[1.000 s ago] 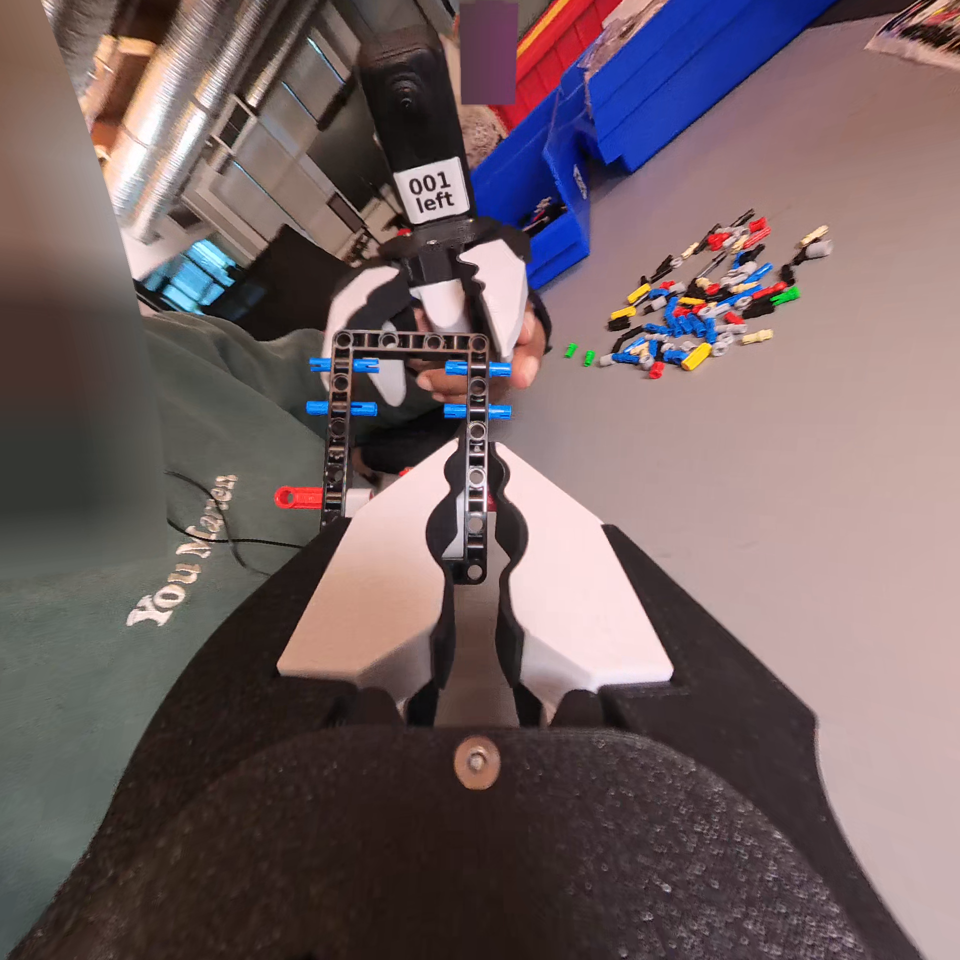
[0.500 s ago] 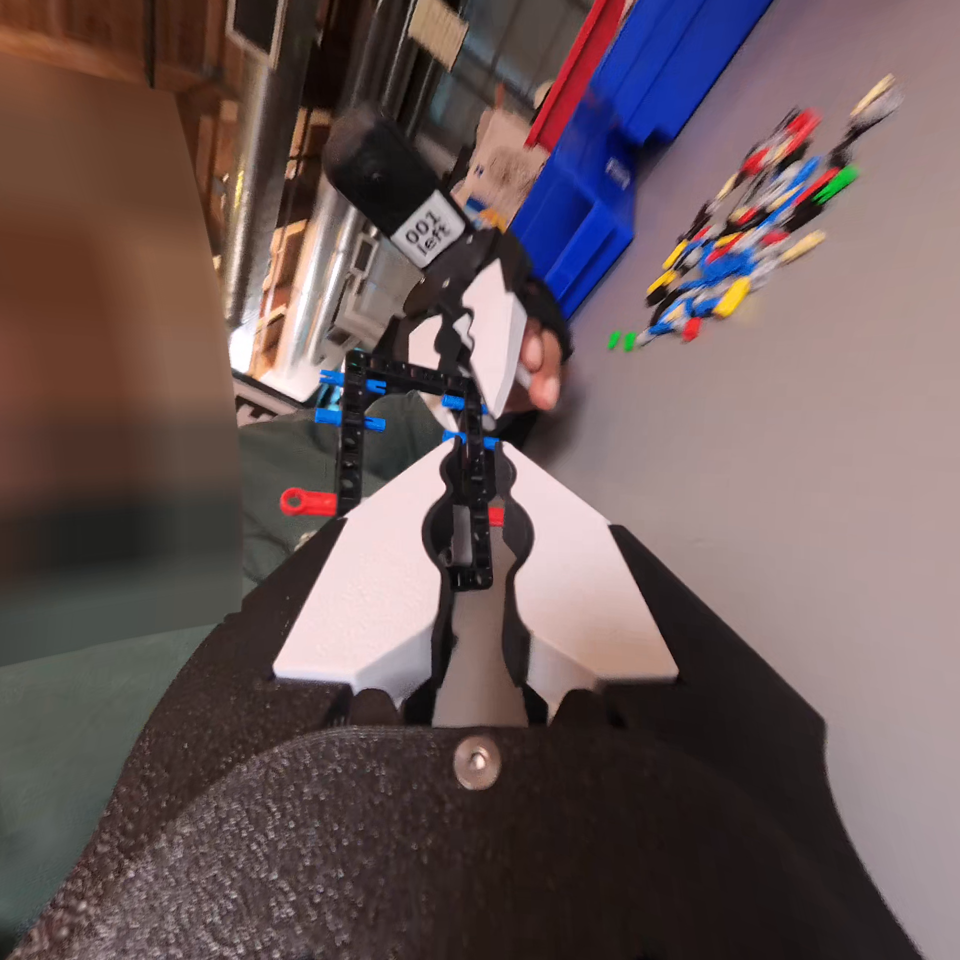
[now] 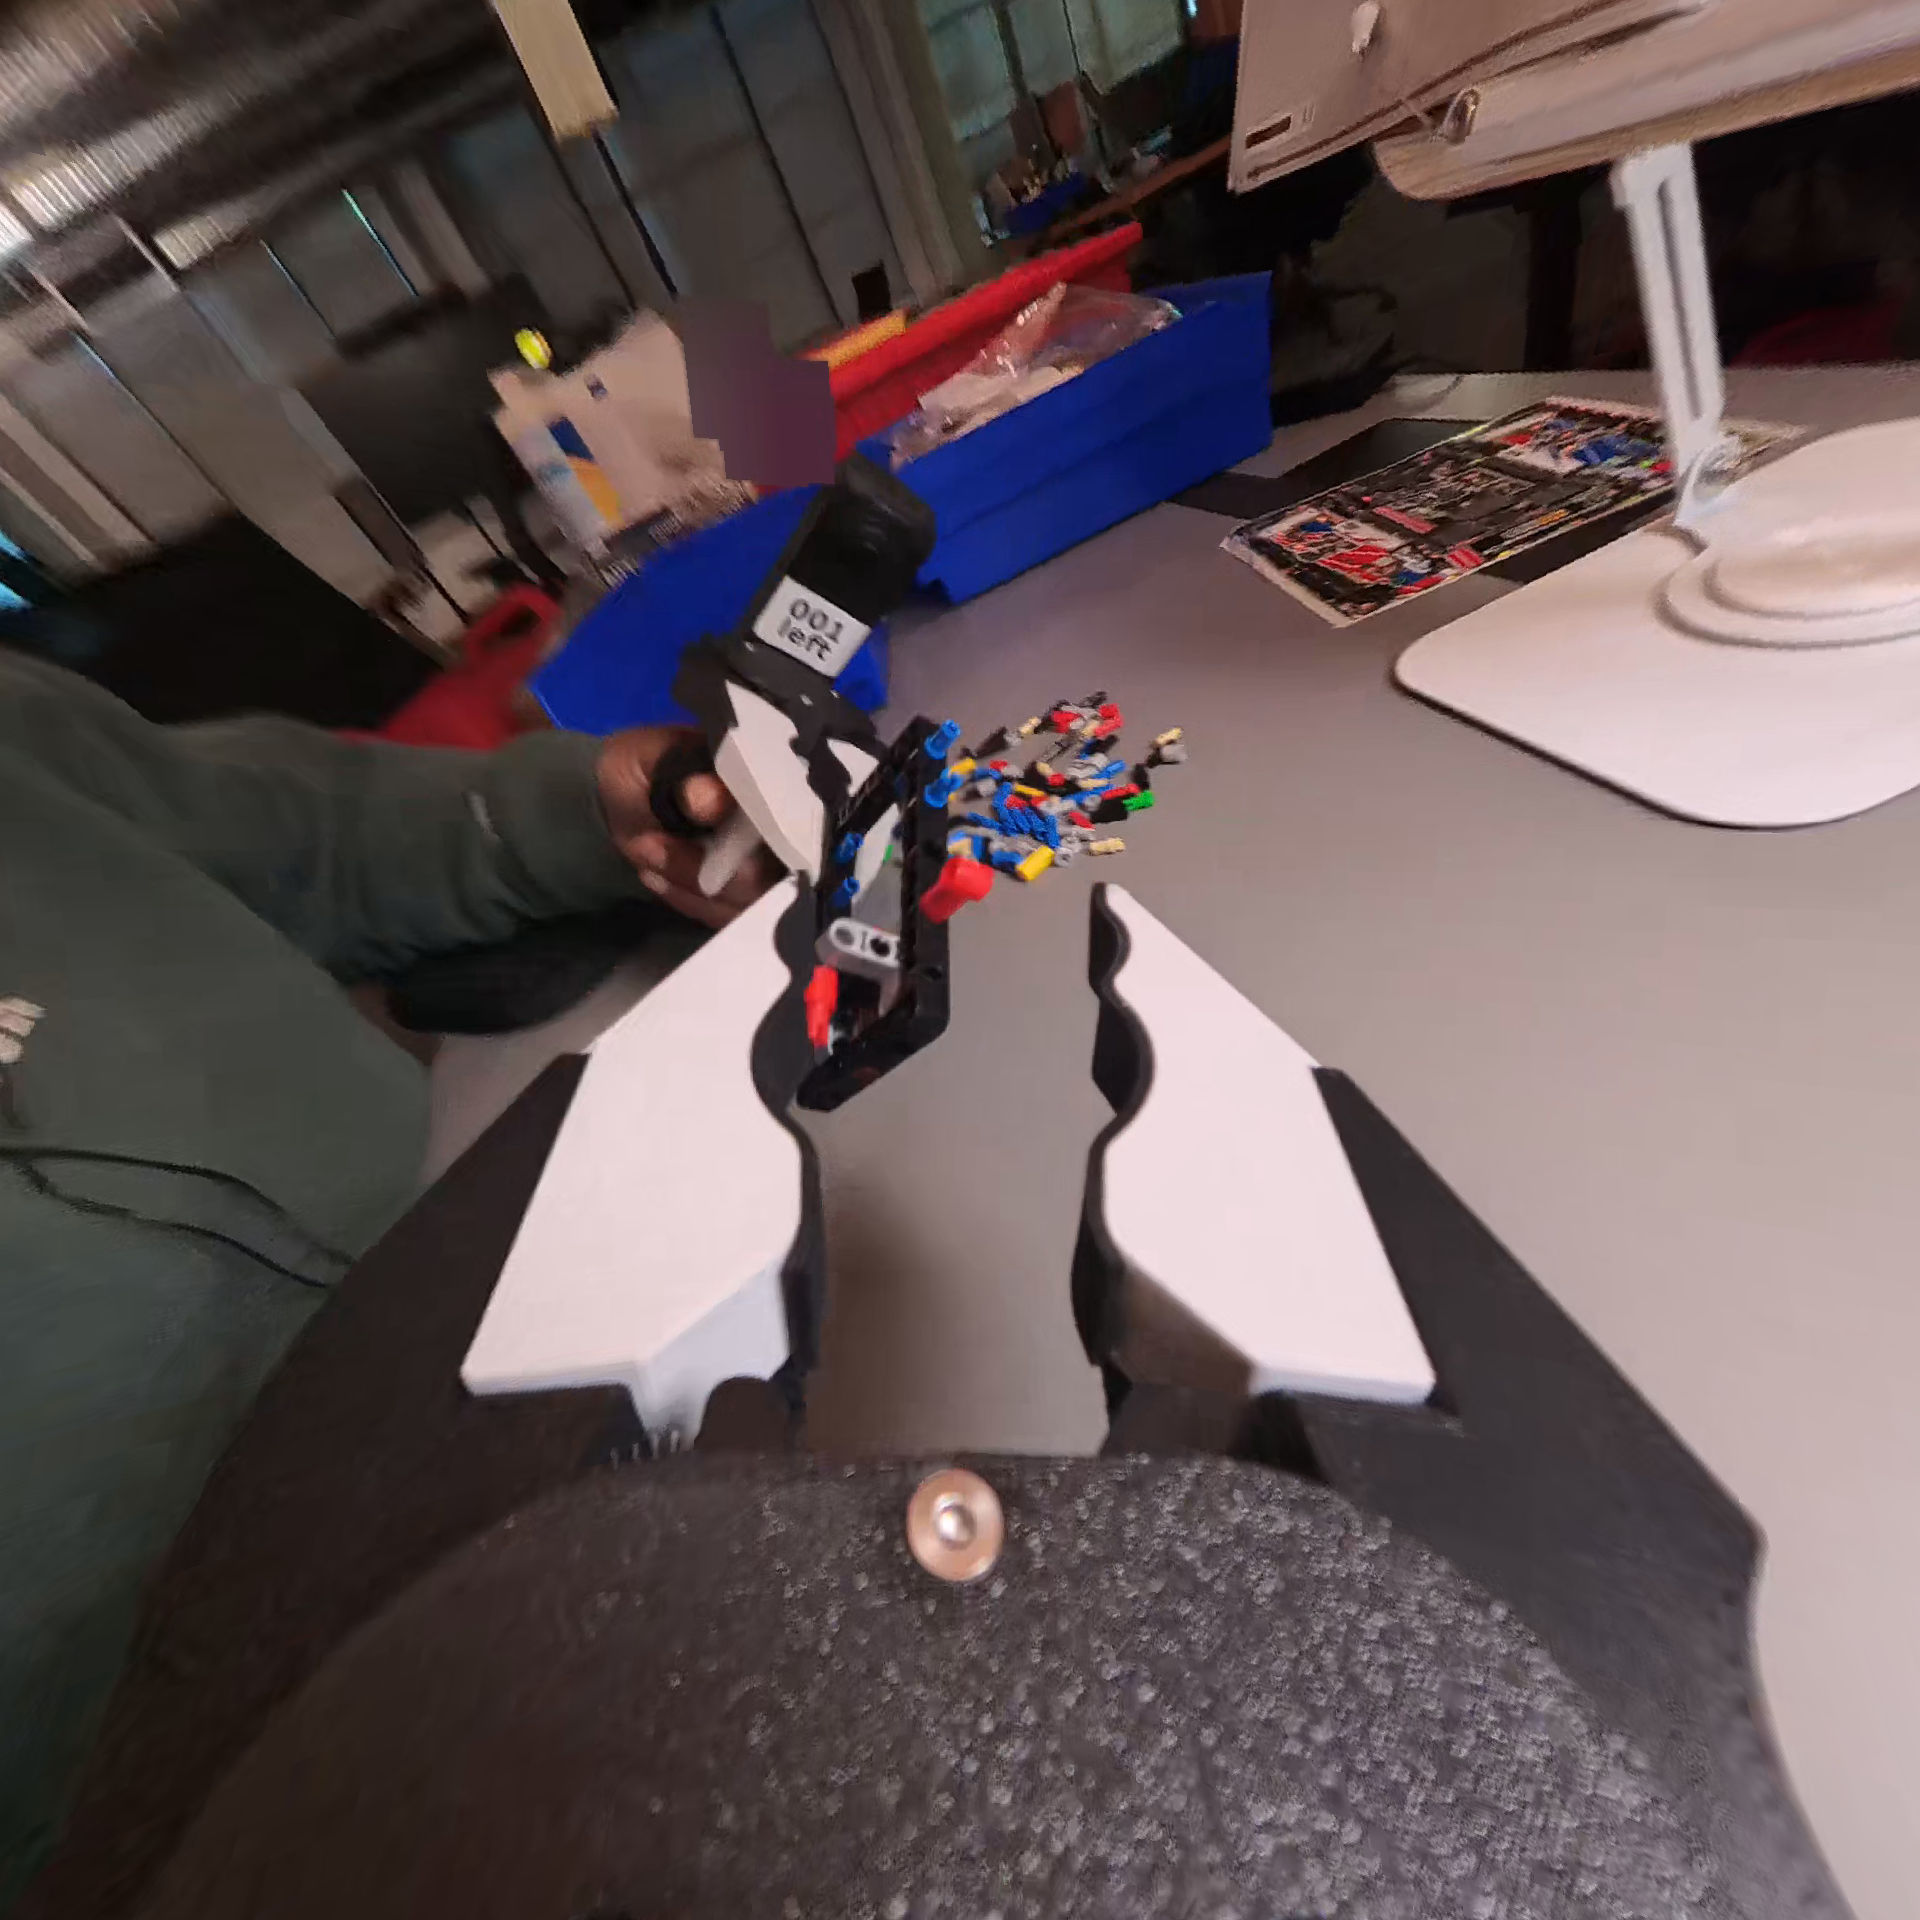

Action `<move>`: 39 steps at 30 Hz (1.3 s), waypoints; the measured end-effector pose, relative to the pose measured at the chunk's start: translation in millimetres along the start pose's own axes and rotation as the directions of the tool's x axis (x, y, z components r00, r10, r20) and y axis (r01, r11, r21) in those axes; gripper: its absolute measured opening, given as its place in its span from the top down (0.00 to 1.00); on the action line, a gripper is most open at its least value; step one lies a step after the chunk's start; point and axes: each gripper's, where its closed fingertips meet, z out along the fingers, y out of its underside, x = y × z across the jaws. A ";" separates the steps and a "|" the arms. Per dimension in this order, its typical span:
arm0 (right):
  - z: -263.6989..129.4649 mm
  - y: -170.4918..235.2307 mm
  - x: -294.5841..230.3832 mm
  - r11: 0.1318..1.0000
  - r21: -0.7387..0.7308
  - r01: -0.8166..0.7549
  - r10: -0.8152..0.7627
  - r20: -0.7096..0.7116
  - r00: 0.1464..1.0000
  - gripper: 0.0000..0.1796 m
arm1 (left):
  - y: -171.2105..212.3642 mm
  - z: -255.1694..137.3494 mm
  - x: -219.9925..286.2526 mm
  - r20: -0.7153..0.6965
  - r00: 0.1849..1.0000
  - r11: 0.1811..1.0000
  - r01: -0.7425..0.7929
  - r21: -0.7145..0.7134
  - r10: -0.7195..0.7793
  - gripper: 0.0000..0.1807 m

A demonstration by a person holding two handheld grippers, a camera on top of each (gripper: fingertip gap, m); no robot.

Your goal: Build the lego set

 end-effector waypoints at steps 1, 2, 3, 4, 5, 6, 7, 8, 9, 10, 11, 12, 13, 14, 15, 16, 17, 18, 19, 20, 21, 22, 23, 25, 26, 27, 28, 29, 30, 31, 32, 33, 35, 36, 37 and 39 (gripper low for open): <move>1.2 3.5 -0.5 0.996 -0.042 0.084 -0.086 -0.040 0.996 0.67 | -2.4 -1.2 -3.4 0.007 1.000 0.999 0.026 0.020 -0.026 0.97; 2.6 8.6 -0.5 0.981 -0.093 0.169 -0.176 -0.075 0.982 0.63 | -4.9 -2.6 -6.9 0.013 0.999 0.998 0.052 0.040 -0.053 0.97; 4.0 13.4 -0.1 0.958 -0.143 0.247 -0.263 -0.105 0.959 0.60 | -7.1 -4.2 -10.4 0.018 0.997 0.995 0.077 0.060 -0.079 0.97; 5.9 17.4 0.4 0.932 -0.184 0.314 -0.339 -0.128 0.932 0.59 | -8.9 -5.6 -13.7 0.022 0.995 0.992 0.100 0.077 -0.102 0.97; 8.6 21.5 0.1 0.905 -0.218 0.365 -0.399 -0.140 0.906 0.58 | -10.6 -6.9 -16.4 0.024 0.992 0.988 0.120 0.093 -0.122 0.97; 11.6 25.6 0.2 0.880 -0.249 0.404 -0.447 -0.149 0.882 0.58 | -12.1 -7.9 -18.4 0.022 0.990 0.984 0.139 0.107 -0.142 0.97; 15.0 29.1 1.7 0.856 -0.276 0.438 -0.491 -0.163 0.856 0.58 | -13.1 -8.3 -19.5 0.018 0.987 0.981 0.157 0.119 -0.160 0.97; 18.6 33.8 3.7 0.829 -0.308 0.468 -0.532 -0.171 0.829 0.58 | -13.9 -8.3 -20.1 0.014 0.985 0.977 0.170 0.129 -0.173 0.97; 21.9 39.4 7.1 0.802 -0.346 0.488 -0.566 -0.179 0.805 0.58 | -14.1 -7.7 -20.1 0.008 0.983 0.974 0.182 0.137 -0.185 0.97; 25.0 44.1 10.0 0.775 -0.376 0.508 -0.599 -0.183 0.779 0.58 | -12.8 -6.1 -19.4 0.003 0.981 0.972 0.192 0.135 -0.194 0.97; 27.7 48.1 10.9 0.752 -0.395 0.528 -0.626 -0.177 0.759 0.59 | -10.4 -3.9 -19.2 0.003 0.980 0.972 0.197 0.128 -0.199 0.97; 29.3 50.5 11.5 0.733 -0.408 0.544 -0.647 -0.174 0.742 0.63 | -7.3 -1.4 -19.7 0.010 0.980 0.973 0.197 0.118 -0.199 0.97; 29.1 51.8 13.3 0.714 -0.423 0.558 -0.668 -0.172 0.724 0.65 | -4.5 0.7 -20.5 0.019 0.980 0.974 0.196 0.110 -0.200 0.97; 28.2 54.8 14.3 0.704 -0.437 0.560 -0.672 -0.156 0.724 0.65 | -2.4 1.9 -21.2 0.024 0.979 0.975 0.197 0.102 -0.200 0.97; 27.3 57.6 14.3 0.719 -0.440 0.539 -0.648 -0.142 0.748 0.65 | -0.8 2.8 -21.6 0.029 0.980 0.977 0.193 0.094 -0.197 0.97; 26.0 59.8 13.8 0.744 -0.435 0.508 -0.610 -0.131 0.781 0.65 | 0.2 3.6 -21.9 0.036 0.982 0.979 0.182 0.088 -0.186 0.96; 23.5 62.2 14.6 0.766 -0.433 0.474 -0.571 -0.122 0.812 0.65 | 1.0 3.8 -22.8 0.050 0.985 0.984 0.160 0.077 -0.165 0.91; 19.4 66.6 17.4 0.782 -0.446 0.434 -0.531 -0.113 0.840 0.65 | 1.7 3.0 -25.3 0.079 0.988 0.990 0.126 0.062 -0.131 0.87; 14.6 73.1 20.4 0.792 -0.469 0.390 -0.486 -0.098 0.869 0.65 | 1.0 0.7 -29.4 0.120 0.989 0.996 0.077 0.051 -0.083 0.85; 9.6 81.4 23.1 0.793 -0.501 0.347 -0.441 -0.079 0.894 0.65 | -1.6 -3.0 -33.9 0.167 0.986 0.999 0.017 0.045 -0.024 0.84; 5.4 85.5 29.4 0.790 -0.522 0.322 -0.427 -0.091 0.900 0.65 | -5.9 -7.4 -37.4 0.212 0.977 0.998 -0.048 0.041 0.039 0.81; 1.5 88.6 35.9 0.772 -0.549 0.321 -0.443 -0.102 0.891 0.65 | -10.8 -11.0 -38.0 0.241 0.965 0.993 -0.116 0.035 0.104 0.79; -1.0 92.4 37.4 0.746 -0.577 0.332 -0.458 -0.083 0.885 0.65 | -14.7 -13.3 -37.0 0.259 0.950 0.983 -0.185 0.021 0.173 0.77; -0.2 95.3 34.8 0.710 -0.604 0.363 -0.482 -0.041 0.875 0.64 | -16.5 -14.1 -36.1 0.290 0.905 0.949 -0.314 -0.039 0.312 0.71; 0.8 98.6 32.5 0.688 -0.621 0.374 -0.488 -0.014 0.873 0.64 | -15.3 -12.9 -36.1 0.300 0.876 0.925 -0.373 -0.077 0.378 0.69; 1.2 103.5 29.6 0.664 -0.641 0.386 -0.490 0.017 0.872 0.64 | -13.6 -11.4 -36.6 0.309 0.842 0.896 -0.429 -0.115 0.443 0.68; 3.0 105.1 25.9 0.659 -0.639 0.397 -0.489 0.038 0.872 0.64 | -11.3 -9.7 -37.8 0.318 0.800 0.861 -0.484 -0.158 0.509 0.67; 3.8 106.7 22.4 0.654 -0.637 0.408 -0.487 0.058 0.872 0.64 | -7.8 -8.0 -39.7 0.323 0.755 0.821 -0.531 -0.210 0.571 0.66; 3.9 107.1 20.8 0.650 -0.635 0.417 -0.492 0.067 0.868 0.64 | -3.0 -5.9 -41.6 0.318 0.715 0.782 -0.564 -0.264 0.623 0.65; 3.6 105.1 23.5 0.646 -0.633 0.427 -0.513 0.055 0.857 0.64 | 3.0 -3.7 -43.4 0.305 0.687 0.751 -0.581 -0.314 0.659 0.63; 2.2 102.0 28.6 0.640 -0.634 0.433 -0.537 0.033 0.843 0.63 | 9.1 -1.5 -44.9 0.290 0.673 0.730 -0.586 -0.353 0.680 0.62; -0.3 98.7 34.9 0.638 -0.639 0.430 -0.555 0.005 0.832 0.62 | 14.4 1.1 -45.5 0.274 0.670 0.718 -0.586 -0.376 0.690 0.61; -5.5 93.4 41.4 0.659 -0.628 0.413 -0.552 -0.032 0.833 0.61 | 22.7 5.2 -47.5 0.255 0.675 0.710 -0.573 -0.408 0.692 0.59; -7.4 90.4 43.4 0.680 -0.613 0.403 -0.542 -0.050 0.839 0.61 | 25.0 6.0 -49.9 0.256 0.669 0.703 -0.569 -0.427 0.697 0.59; -9.4 89.4 44.0 0.692 -0.604 0.395 -0.531 -0.055 0.846 0.62 | 26.5 6.4 -52.1 0.260 0.659 0.694 -0.567 -0.444 0.705 0.59; -11.6 90.4 45.2 0.703 -0.597 0.387 -0.518 -0.057 0.854 0.62 | 27.1 6.9 -55.1 0.269 0.633 0.673 -0.573 -0.468 0.726 0.59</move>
